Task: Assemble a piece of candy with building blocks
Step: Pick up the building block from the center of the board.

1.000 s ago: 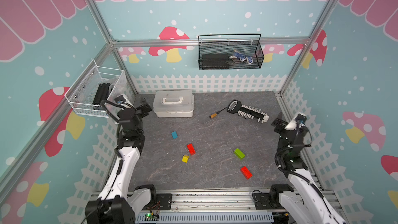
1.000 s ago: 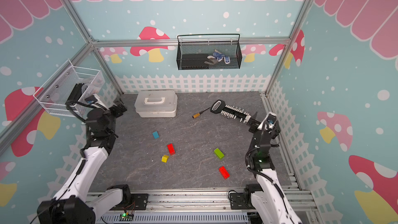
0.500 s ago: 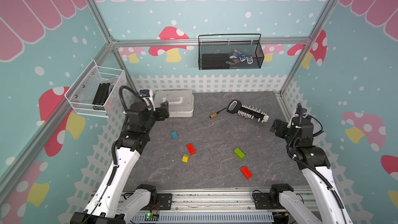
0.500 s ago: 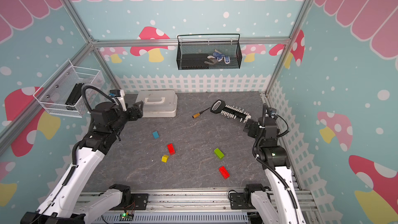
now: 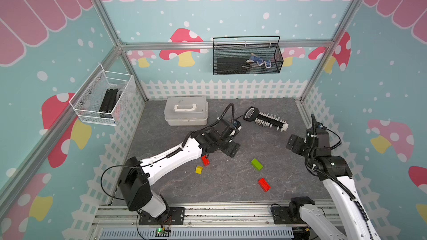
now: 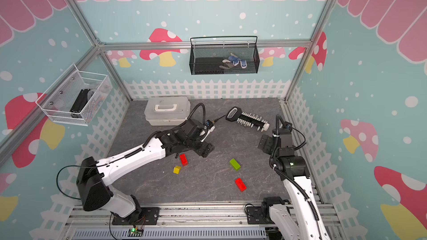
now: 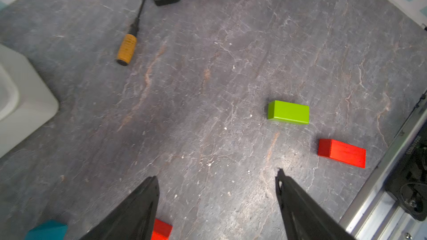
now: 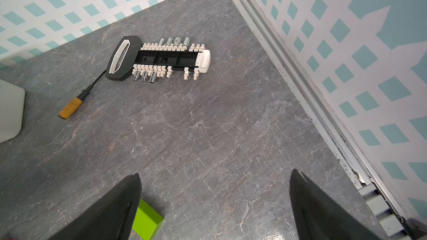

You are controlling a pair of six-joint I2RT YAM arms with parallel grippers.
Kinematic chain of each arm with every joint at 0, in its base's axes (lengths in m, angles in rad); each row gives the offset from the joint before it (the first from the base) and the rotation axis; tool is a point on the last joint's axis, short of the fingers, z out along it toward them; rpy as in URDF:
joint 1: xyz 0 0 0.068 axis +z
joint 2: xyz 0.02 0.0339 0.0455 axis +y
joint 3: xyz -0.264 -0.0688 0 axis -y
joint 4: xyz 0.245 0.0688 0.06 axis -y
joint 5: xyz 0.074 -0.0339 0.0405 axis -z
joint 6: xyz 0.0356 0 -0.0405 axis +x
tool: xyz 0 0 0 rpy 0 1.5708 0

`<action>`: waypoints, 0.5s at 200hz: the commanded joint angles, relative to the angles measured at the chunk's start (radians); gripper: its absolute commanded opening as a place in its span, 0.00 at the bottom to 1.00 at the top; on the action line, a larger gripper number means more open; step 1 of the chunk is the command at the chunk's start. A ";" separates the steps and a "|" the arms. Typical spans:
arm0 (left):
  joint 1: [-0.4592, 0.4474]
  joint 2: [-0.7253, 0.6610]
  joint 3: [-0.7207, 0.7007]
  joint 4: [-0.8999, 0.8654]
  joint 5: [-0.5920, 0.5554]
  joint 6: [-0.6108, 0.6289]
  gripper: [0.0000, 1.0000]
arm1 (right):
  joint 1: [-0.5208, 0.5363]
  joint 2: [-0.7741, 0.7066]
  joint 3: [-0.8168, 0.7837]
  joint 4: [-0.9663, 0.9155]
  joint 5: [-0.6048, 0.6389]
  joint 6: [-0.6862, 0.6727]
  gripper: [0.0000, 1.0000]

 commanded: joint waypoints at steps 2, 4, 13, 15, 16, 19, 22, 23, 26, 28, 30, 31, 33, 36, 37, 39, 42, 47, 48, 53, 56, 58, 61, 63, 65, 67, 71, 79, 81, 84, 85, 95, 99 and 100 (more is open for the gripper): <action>-0.029 0.054 0.083 -0.061 0.054 -0.021 0.88 | 0.006 -0.015 0.007 -0.043 0.022 0.013 0.99; -0.031 0.060 0.089 -0.061 0.055 -0.022 0.88 | 0.006 -0.015 0.007 -0.045 0.022 0.012 1.00; -0.043 0.091 0.115 -0.071 0.071 -0.032 0.88 | 0.006 -0.017 0.009 -0.056 0.019 0.008 1.00; -0.046 0.097 0.121 -0.073 0.079 -0.031 0.88 | 0.006 -0.018 0.009 -0.057 0.018 0.008 1.00; -0.045 0.100 0.123 -0.075 0.082 -0.031 0.88 | 0.006 -0.017 0.009 -0.059 0.018 0.006 1.00; -0.050 0.112 0.135 -0.080 0.092 -0.033 0.88 | 0.006 -0.020 0.009 -0.062 0.019 0.006 1.00; -0.054 0.124 0.147 -0.087 0.098 -0.034 0.88 | 0.005 -0.020 0.009 -0.067 0.018 0.005 1.00; -0.054 0.127 0.153 -0.090 0.099 -0.035 0.88 | 0.006 -0.019 0.009 -0.068 0.018 0.005 1.00; -0.059 0.138 0.165 -0.098 0.106 -0.039 0.88 | 0.006 -0.020 0.009 -0.070 0.017 0.003 1.00; -0.062 0.149 0.175 -0.102 0.107 -0.042 0.89 | 0.006 -0.020 0.009 -0.073 0.017 0.003 1.00; -0.064 0.158 0.183 -0.109 0.110 -0.044 0.89 | 0.006 -0.022 0.009 -0.075 0.018 0.003 1.00; -0.066 0.162 0.189 -0.113 0.111 -0.045 0.90 | 0.006 -0.022 0.009 -0.077 0.018 0.002 1.00; -0.068 0.171 0.201 -0.119 0.113 -0.048 0.90 | 0.006 -0.023 0.008 -0.079 0.019 0.003 1.00; -0.074 0.185 0.216 -0.128 0.116 -0.048 0.90 | 0.006 -0.025 0.008 -0.082 0.022 0.003 1.00; -0.075 0.189 0.220 -0.130 0.118 -0.049 0.90 | 0.006 -0.025 0.007 -0.082 0.023 0.003 1.00; -0.080 0.197 0.229 -0.135 0.118 -0.049 0.90 | 0.006 -0.026 0.005 -0.084 0.024 0.003 1.00; -0.086 0.210 0.242 -0.142 0.119 -0.051 0.90 | 0.006 -0.029 0.004 -0.087 0.027 0.003 1.00; -0.097 0.230 0.263 -0.155 0.119 -0.053 0.90 | 0.006 -0.033 0.000 -0.090 0.032 0.005 1.00; -0.098 0.234 0.267 -0.156 0.120 -0.054 0.90 | 0.006 -0.034 0.000 -0.091 0.034 0.005 0.99; -0.107 0.255 0.288 -0.170 0.120 -0.056 0.90 | 0.006 -0.035 -0.001 -0.097 0.040 0.007 0.99; -0.113 0.268 0.303 -0.179 0.122 -0.056 0.90 | 0.006 -0.038 -0.003 -0.100 0.043 0.008 1.00; -0.116 0.277 0.312 -0.185 0.125 -0.056 0.90 | 0.006 -0.038 -0.002 -0.102 0.045 0.008 1.00; -0.121 0.289 0.324 -0.194 0.126 -0.056 0.90 | 0.006 -0.040 -0.003 -0.106 0.046 0.008 1.00; -0.124 0.298 0.333 -0.201 0.125 -0.057 0.91 | 0.006 -0.041 -0.003 -0.108 0.046 0.008 1.00; -0.128 0.307 0.343 -0.208 0.125 -0.058 0.91 | 0.006 -0.043 -0.003 -0.110 0.046 0.008 1.00; -0.131 0.317 0.353 -0.211 0.122 -0.060 0.91 | 0.006 -0.044 -0.003 -0.112 0.046 0.007 1.00; -0.137 0.334 0.374 -0.228 0.120 -0.061 0.91 | 0.006 -0.045 -0.003 -0.116 0.046 0.006 1.00; -0.148 0.374 0.414 -0.259 0.115 -0.062 0.91 | 0.006 -0.050 -0.002 -0.123 0.046 0.006 1.00; -0.150 0.385 0.423 -0.269 0.112 -0.062 0.92 | 0.006 -0.050 -0.001 -0.125 0.046 0.006 1.00; -0.154 0.397 0.435 -0.282 0.105 -0.062 0.92 | 0.006 -0.052 0.000 -0.128 0.046 0.006 1.00; -0.155 0.404 0.442 -0.287 0.104 -0.062 0.92 | 0.006 -0.054 0.000 -0.128 0.045 0.006 1.00; -0.170 0.447 0.487 -0.325 0.074 -0.059 0.92 | 0.006 -0.058 0.005 -0.139 0.042 0.005 1.00; -0.177 0.463 0.500 -0.334 0.061 -0.056 0.92 | 0.006 -0.061 0.006 -0.143 0.041 0.003 1.00; -0.179 0.467 0.502 -0.337 0.057 -0.057 0.92 | 0.006 -0.061 0.006 -0.143 0.040 0.003 1.00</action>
